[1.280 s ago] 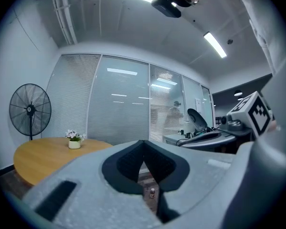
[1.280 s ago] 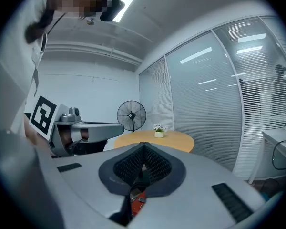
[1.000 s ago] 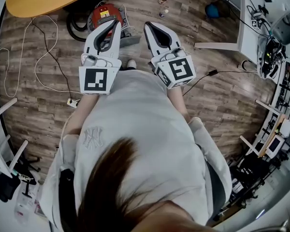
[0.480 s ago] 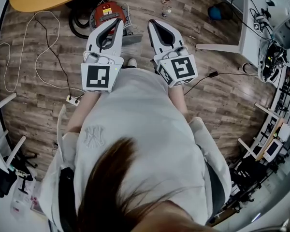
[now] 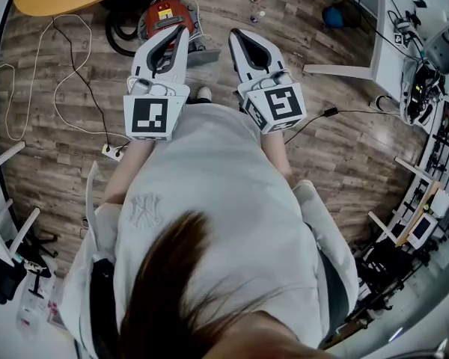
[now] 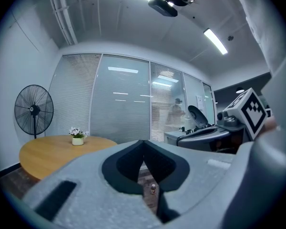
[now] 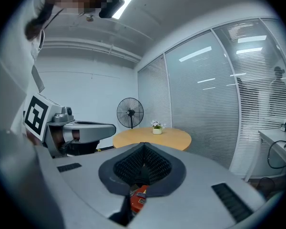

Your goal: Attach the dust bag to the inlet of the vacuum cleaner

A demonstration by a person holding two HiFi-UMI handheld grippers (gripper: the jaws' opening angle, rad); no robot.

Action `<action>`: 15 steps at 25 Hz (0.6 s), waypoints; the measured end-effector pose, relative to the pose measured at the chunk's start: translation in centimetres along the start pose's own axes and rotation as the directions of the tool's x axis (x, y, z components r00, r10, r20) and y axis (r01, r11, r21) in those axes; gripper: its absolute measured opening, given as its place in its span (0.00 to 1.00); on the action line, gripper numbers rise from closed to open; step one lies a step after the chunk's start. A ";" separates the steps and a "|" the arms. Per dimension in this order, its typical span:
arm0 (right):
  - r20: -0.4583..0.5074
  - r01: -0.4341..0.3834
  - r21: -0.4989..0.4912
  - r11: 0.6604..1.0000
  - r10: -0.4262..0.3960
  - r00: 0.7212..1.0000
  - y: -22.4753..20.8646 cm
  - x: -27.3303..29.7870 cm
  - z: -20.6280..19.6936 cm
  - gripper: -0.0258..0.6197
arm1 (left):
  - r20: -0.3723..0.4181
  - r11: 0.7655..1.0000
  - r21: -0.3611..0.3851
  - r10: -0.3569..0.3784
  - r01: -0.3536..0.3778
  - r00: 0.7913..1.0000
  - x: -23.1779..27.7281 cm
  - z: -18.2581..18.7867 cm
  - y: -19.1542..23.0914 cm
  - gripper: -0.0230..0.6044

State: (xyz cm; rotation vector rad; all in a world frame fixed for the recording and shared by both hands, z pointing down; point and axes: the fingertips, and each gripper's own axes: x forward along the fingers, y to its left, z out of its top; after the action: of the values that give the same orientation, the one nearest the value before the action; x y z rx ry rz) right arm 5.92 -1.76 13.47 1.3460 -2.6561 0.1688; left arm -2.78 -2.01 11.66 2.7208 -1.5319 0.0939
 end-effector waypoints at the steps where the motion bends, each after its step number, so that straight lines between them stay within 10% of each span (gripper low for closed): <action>1: 0.000 0.002 0.000 1.000 -0.002 1.000 -0.1 0.0 0.0 0.04 | -0.001 1.000 -0.002 0.002 -0.002 1.000 0.0 0.0 0.0 0.06; 15: 0.001 0.017 0.000 1.000 -0.017 1.000 -0.4 -0.4 0.0 0.04 | -0.002 1.000 0.004 -0.002 0.002 1.000 -0.1 -0.1 0.0 0.06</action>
State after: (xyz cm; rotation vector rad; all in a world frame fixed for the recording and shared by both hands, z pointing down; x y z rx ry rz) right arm 6.49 -1.72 13.42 1.3686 -2.6446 0.1664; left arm -2.80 -1.92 11.77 2.7242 -1.5295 0.1001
